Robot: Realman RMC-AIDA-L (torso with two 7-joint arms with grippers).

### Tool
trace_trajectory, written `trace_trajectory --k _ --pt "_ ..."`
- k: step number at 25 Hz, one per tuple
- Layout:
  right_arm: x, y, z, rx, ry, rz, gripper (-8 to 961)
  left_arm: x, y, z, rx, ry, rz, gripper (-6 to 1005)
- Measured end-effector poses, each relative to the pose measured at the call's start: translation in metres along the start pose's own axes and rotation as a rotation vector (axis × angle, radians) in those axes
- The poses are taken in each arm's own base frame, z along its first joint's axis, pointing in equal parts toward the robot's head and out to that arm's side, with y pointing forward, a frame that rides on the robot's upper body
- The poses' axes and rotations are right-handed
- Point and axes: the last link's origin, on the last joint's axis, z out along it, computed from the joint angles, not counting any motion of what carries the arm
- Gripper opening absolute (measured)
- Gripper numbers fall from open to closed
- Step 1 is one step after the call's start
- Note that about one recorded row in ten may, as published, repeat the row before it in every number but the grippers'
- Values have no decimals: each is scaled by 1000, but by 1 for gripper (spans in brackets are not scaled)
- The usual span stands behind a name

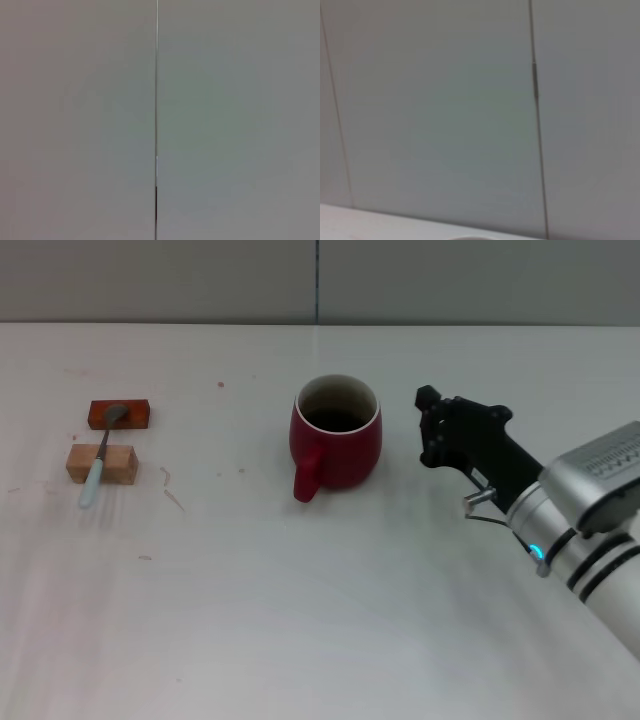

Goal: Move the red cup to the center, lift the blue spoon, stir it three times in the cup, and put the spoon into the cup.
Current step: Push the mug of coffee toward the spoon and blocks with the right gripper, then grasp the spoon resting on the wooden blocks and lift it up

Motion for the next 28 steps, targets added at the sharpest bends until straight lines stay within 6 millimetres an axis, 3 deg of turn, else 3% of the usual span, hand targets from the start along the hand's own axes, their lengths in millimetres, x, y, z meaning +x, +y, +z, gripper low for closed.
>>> trace_trajectory --k 1,2,3,4,5,6,8,10,11,12,14,15,18,21,28 --pt "0 -11 -16 50 -58 7 94 0 0 -1 -2 -2 -4 835" --pt "0 -11 -16 50 -58 7 95 0 0 -1 -2 -2 -4 835" --pt "1 -25 -37 121 -117 15 96 0 0 -2 -4 -2 -9 835" --pt "1 -25 -37 121 -117 15 97 -1 0 -3 -6 -4 -21 835" --pt "2 -33 -50 167 -147 19 97 -1 1 -4 -13 -7 -34 835" --pt "2 -47 -78 255 -211 19 98 -3 4 -7 -33 -17 -49 835" --pt "2 -53 -90 297 -240 18 100 -4 6 -9 -45 -22 -52 835" --pt "2 -65 -118 398 -300 12 102 -6 12 -16 -79 -31 -56 835" --pt "0 -74 -144 499 -358 9 103 -7 15 -18 -95 -37 -55 835" --pt "0 -74 -144 499 -358 9 104 -7 15 -18 -95 -37 -55 835" --pt "0 -82 -166 586 -398 16 105 -9 20 -23 -125 -47 -52 835" --pt "1 -90 -186 656 -425 23 106 -10 21 -26 -140 -55 -50 835" --pt "1 -96 -202 696 -448 30 109 -13 29 -39 -195 -72 -43 835" --pt "1 -103 -217 713 -469 59 193 -16 34 -48 -228 -92 -41 835" --pt "1 -102 -215 693 -472 72 443 -23 46 -65 -314 -142 -36 835"
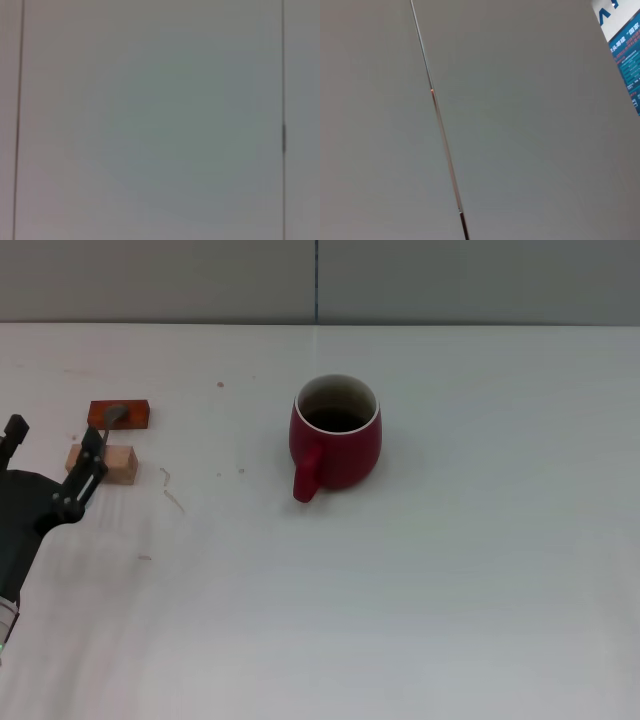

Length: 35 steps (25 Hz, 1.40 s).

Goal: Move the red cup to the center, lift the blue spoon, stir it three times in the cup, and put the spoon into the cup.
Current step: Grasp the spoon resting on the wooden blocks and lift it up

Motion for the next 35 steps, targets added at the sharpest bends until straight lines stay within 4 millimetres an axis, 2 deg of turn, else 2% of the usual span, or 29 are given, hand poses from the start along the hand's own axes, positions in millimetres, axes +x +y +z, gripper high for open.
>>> trace_trajectory --k 6,17,35 --pt "0 3 3 -10 -3 2 587 -9 8 -6 -33 -52 -4 835" --pt "2 6 6 -23 2 9 817 -25 7 -2 -27 -167 8 835" --pt "3 9 9 -38 4 15 817 -33 5 6 -21 -238 18 835"
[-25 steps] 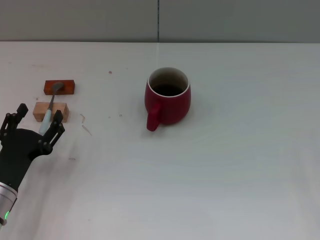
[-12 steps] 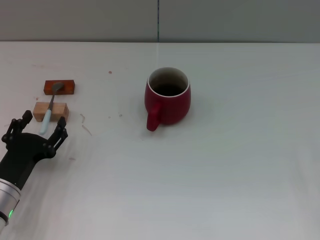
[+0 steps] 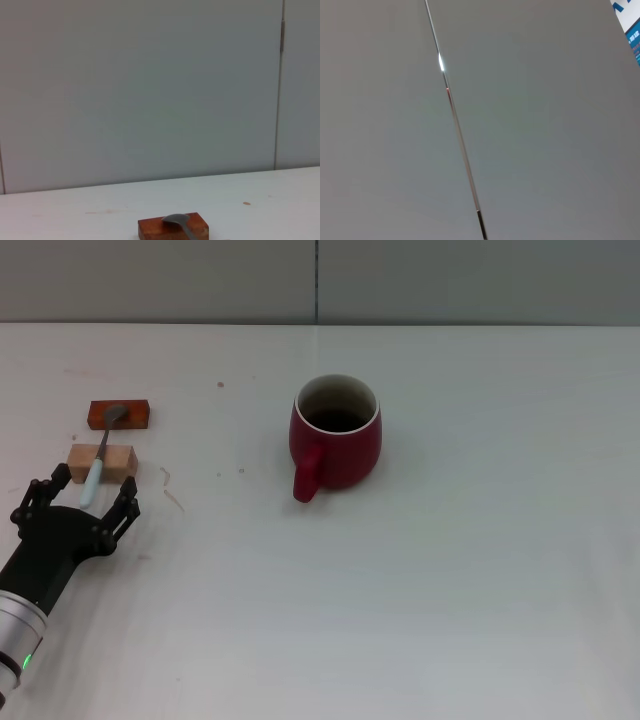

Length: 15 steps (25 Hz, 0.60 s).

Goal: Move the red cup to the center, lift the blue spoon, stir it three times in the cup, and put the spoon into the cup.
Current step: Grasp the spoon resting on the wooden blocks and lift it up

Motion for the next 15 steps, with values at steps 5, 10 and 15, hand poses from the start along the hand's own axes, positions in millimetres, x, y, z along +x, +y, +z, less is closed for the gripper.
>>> trace_trajectory --k 5,10,15 --pt "0 0 0 1 1 0 817 1 0 1 2 5 -3 835" --pt "0 -1 -1 2 1 -1 817 1 -1 1 4 2 -1 836" --pt "0 0 -1 1 1 -1 817 0 0 1 1 0 0 776"
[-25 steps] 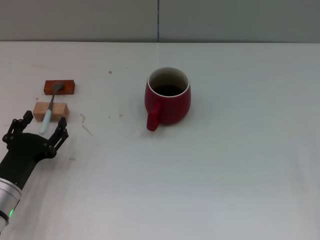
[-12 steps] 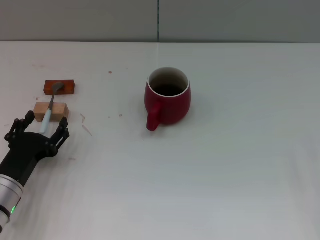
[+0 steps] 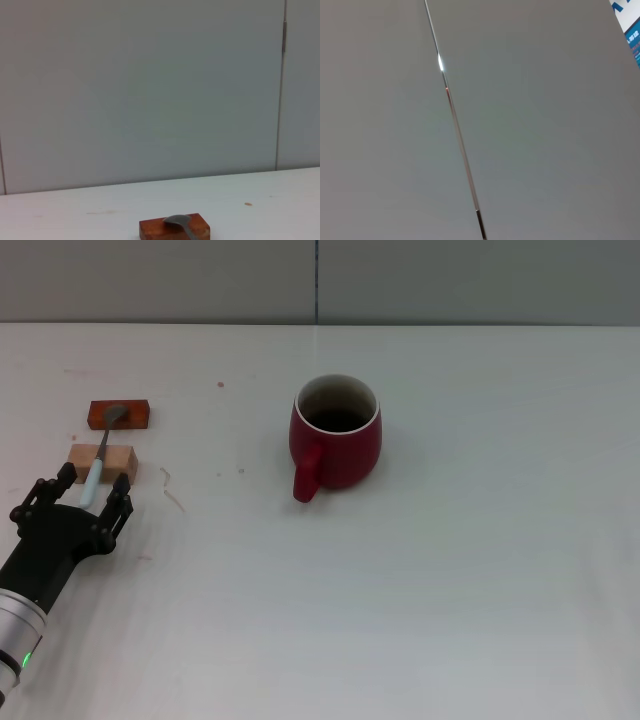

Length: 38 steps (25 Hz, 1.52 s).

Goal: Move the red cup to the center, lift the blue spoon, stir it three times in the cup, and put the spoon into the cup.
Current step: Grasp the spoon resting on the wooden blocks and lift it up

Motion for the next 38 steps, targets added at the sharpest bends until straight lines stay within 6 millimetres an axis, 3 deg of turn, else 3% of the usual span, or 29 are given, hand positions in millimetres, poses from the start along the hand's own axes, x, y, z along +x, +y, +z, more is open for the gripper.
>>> trace_trajectory --k 7,12,31,36,38 --pt "1 2 0 -12 6 2 817 0 -1 0 3 -2 1 670" --pt "1 2 0 -12 6 2 817 -2 -1 0 4 -10 2 514" --pt "1 2 -1 -12 4 0 817 -2 -1 1 11 -18 -5 492" --pt "0 2 -1 -12 3 -1 817 -2 -2 1 11 -19 -4 372" --pt "0 2 -1 -12 3 -1 817 -2 -2 2 11 -18 -4 376"
